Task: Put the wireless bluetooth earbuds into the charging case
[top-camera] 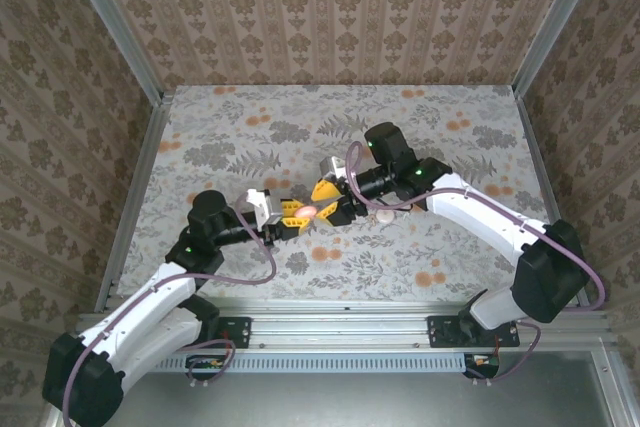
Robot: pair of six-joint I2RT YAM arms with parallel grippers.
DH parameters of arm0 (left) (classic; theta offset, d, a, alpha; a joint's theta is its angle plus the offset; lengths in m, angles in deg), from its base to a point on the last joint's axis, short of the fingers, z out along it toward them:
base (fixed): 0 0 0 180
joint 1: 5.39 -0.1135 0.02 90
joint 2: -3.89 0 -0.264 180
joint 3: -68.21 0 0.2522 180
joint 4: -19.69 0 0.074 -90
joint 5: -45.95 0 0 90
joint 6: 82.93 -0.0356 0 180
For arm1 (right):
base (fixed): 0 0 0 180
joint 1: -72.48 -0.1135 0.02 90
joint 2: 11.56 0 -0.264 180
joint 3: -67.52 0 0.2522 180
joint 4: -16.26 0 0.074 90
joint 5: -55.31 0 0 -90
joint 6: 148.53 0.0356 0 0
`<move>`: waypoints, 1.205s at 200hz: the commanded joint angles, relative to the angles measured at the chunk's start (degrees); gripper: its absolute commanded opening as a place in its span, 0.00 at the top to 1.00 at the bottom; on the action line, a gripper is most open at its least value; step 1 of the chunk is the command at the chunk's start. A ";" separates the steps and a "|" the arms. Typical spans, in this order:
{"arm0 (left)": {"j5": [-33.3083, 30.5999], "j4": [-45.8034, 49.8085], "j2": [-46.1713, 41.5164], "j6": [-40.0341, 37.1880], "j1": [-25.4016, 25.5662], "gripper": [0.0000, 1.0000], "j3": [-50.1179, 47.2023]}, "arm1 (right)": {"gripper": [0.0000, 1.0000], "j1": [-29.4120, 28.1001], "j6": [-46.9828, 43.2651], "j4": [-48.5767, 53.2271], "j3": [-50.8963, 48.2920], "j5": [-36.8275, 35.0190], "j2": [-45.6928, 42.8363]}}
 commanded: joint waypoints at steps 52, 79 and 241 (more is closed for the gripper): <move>0.96 -2.89 -0.91 1.37 -0.32 0.92 -0.28 | 0.83 -0.96 -2.17 3.59 3.60 4.03 1.97; -0.26 -0.65 -1.44 0.48 -0.32 0.76 -0.16 | 0.92 -0.84 -3.48 4.51 3.57 1.99 0.95; -0.38 11.59 0.36 -5.82 0.03 0.54 3.93 | 0.93 -2.94 -13.33 17.70 8.40 -9.62 0.60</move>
